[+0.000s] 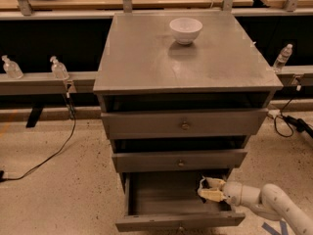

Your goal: Place rxbar chocolate into bottom drawer

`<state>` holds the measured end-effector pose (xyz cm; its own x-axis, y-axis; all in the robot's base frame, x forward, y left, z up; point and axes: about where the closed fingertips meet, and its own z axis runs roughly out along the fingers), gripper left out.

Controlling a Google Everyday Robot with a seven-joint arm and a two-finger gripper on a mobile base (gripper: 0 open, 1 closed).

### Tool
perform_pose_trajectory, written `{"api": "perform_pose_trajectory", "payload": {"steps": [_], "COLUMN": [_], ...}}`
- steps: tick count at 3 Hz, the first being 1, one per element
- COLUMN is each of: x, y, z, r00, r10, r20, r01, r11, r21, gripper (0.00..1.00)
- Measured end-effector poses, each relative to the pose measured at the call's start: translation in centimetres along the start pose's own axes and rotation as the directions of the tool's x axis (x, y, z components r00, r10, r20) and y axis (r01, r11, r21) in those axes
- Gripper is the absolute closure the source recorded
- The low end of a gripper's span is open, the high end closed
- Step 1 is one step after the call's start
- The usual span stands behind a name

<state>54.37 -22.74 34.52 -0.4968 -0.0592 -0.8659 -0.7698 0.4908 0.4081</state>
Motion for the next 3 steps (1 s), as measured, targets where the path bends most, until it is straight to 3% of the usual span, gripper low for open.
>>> {"api": "perform_pose_trajectory", "payload": {"steps": [1, 2, 3], "x": [4.0, 7.2, 9.5], "y": [-2.2, -4.0, -5.6], "z": [0.5, 1.5, 4.0], "r00": [1.000, 0.996, 0.990], "r10": [-0.013, -0.077, -0.123], "r20": [-0.004, -0.033, -0.074], "r01": [0.013, 0.081, 0.136], "r11": [0.9975, 0.9853, 0.9707], "r21": [0.070, 0.151, 0.198], "gripper": [1.00, 1.00, 0.82]}}
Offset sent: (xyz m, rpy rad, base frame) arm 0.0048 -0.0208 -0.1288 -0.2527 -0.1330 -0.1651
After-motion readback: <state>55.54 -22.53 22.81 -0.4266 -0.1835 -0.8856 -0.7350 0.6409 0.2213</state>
